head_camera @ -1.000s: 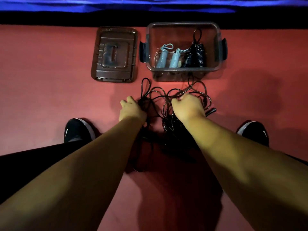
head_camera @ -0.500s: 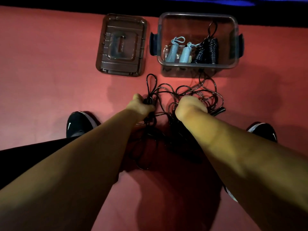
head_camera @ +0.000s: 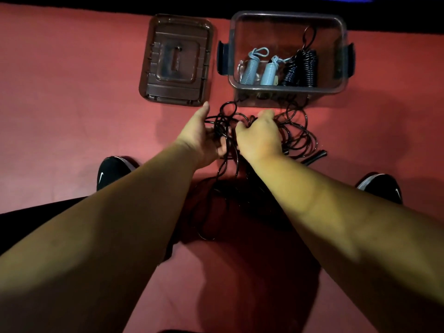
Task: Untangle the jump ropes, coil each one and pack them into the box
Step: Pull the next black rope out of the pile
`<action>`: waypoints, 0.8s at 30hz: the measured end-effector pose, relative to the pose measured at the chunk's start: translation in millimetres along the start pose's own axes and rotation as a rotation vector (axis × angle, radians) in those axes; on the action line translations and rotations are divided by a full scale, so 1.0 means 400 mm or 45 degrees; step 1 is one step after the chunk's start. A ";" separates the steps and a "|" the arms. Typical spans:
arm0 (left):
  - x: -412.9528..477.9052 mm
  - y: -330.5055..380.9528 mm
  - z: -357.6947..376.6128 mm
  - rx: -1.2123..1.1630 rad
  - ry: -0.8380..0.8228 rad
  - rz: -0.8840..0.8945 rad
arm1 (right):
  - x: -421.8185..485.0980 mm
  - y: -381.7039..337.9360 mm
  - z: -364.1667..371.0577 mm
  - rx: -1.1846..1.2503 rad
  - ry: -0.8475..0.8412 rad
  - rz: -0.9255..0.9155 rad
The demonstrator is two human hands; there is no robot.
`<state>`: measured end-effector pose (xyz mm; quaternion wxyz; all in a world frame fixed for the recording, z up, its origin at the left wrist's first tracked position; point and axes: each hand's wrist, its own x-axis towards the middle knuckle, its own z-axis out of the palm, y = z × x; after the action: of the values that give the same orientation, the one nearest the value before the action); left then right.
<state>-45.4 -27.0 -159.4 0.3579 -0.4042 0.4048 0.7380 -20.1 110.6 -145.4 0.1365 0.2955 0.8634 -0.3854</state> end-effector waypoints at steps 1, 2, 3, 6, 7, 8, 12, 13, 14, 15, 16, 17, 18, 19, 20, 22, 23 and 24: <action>0.003 -0.001 0.005 -0.056 0.008 0.012 | -0.006 -0.006 0.005 0.056 -0.032 0.027; 0.004 -0.002 0.010 -0.098 0.019 0.020 | -0.009 -0.009 0.012 0.141 -0.103 0.084; 0.007 -0.002 0.016 -0.146 0.020 0.020 | -0.008 -0.006 0.019 0.257 -0.179 0.144; 0.012 -0.002 0.029 -0.172 0.041 0.041 | -0.013 -0.006 0.009 0.522 -0.417 0.267; 0.013 -0.001 0.032 -0.122 0.043 0.069 | -0.017 -0.006 0.000 0.572 -0.466 0.285; 0.014 0.000 0.033 -0.065 0.039 0.104 | -0.019 -0.007 -0.010 0.603 -0.489 0.284; 0.011 0.009 0.029 0.328 0.198 0.303 | 0.004 0.014 -0.030 0.574 -0.506 0.322; 0.018 0.016 0.023 0.497 0.326 0.409 | 0.012 0.018 -0.038 0.579 -0.523 0.331; 0.020 0.021 0.020 0.660 0.417 0.497 | 0.014 0.023 -0.053 0.577 -0.520 0.342; 0.024 0.027 0.016 0.853 0.499 0.546 | 0.022 0.033 -0.064 0.559 -0.480 0.350; 0.020 0.030 0.016 1.104 0.595 0.551 | 0.028 0.045 -0.076 0.506 -0.404 0.337; 0.016 0.032 0.013 1.375 0.719 0.555 | 0.038 0.065 -0.085 0.434 -0.312 0.312; 0.013 0.029 0.012 1.600 0.827 0.596 | 0.044 0.088 -0.098 0.368 -0.215 0.292; 0.007 0.024 0.014 1.744 0.897 0.697 | 0.050 0.108 -0.107 0.309 -0.113 0.263; 0.000 0.015 0.020 1.809 0.895 0.851 | 0.057 0.127 -0.122 0.220 -0.015 0.239; -0.013 -0.015 0.056 1.829 0.668 1.050 | 0.060 0.160 -0.163 -0.062 0.122 0.187; -0.013 -0.036 0.072 1.853 0.498 1.019 | 0.064 0.177 -0.176 -0.181 0.146 0.205; -0.014 -0.062 0.090 1.915 0.341 0.914 | 0.061 0.187 -0.190 -0.256 0.133 0.241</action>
<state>-33.0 14.3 -149.5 0.2243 0.0110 0.9313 0.2867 6.0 216.8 -149.9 0.1559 0.3802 0.8718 -0.2666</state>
